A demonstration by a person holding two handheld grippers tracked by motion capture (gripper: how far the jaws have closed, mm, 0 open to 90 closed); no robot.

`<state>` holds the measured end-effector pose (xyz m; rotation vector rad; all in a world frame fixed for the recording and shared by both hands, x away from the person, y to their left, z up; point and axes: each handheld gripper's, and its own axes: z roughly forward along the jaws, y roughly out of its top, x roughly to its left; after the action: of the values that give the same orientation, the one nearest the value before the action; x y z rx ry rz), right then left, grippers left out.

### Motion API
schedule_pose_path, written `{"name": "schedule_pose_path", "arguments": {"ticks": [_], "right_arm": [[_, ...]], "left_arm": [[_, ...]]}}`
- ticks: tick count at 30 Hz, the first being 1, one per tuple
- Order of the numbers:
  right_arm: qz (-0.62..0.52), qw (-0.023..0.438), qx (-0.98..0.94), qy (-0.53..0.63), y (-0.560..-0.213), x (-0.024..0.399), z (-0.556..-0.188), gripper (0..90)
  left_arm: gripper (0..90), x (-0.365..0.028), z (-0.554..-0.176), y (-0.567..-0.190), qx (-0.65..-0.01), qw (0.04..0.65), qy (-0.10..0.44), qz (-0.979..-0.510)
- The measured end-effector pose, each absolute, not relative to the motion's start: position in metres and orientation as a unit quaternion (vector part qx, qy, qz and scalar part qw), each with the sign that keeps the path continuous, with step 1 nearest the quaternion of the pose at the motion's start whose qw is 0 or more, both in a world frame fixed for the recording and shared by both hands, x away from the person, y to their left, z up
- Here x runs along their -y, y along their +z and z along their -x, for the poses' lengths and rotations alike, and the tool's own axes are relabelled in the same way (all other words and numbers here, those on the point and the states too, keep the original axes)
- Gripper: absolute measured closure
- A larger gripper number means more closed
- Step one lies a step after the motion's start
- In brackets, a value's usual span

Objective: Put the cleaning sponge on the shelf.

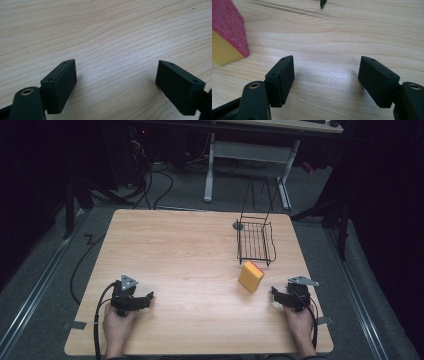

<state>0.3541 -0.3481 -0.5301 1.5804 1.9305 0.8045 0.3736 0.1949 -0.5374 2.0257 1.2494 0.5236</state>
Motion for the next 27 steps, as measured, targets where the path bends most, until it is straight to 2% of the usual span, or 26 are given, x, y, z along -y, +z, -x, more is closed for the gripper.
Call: {"name": "schedule_pose_path", "arguments": {"ticks": [5, 14, 27], "right_arm": [[-0.584, 0.254, -0.712, 0.295, -0.528, 0.347, -0.353, 36.4], [-0.575, 0.257, -0.714, 0.304, -0.523, 0.344, -0.352, 37.5], [-0.549, 0.265, -0.717, 0.339, -0.496, 0.331, -0.354, 37.5]], "left_arm": [[17.7, -0.195, -0.374, -0.537, -0.481, 0.345, 0.201, -0.781], [17.6, -0.195, -0.374, -0.537, -0.481, 0.345, 0.201, -0.78], [17.6, -0.195, -0.374, -0.537, -0.481, 0.345, 0.201, -0.78]]}}
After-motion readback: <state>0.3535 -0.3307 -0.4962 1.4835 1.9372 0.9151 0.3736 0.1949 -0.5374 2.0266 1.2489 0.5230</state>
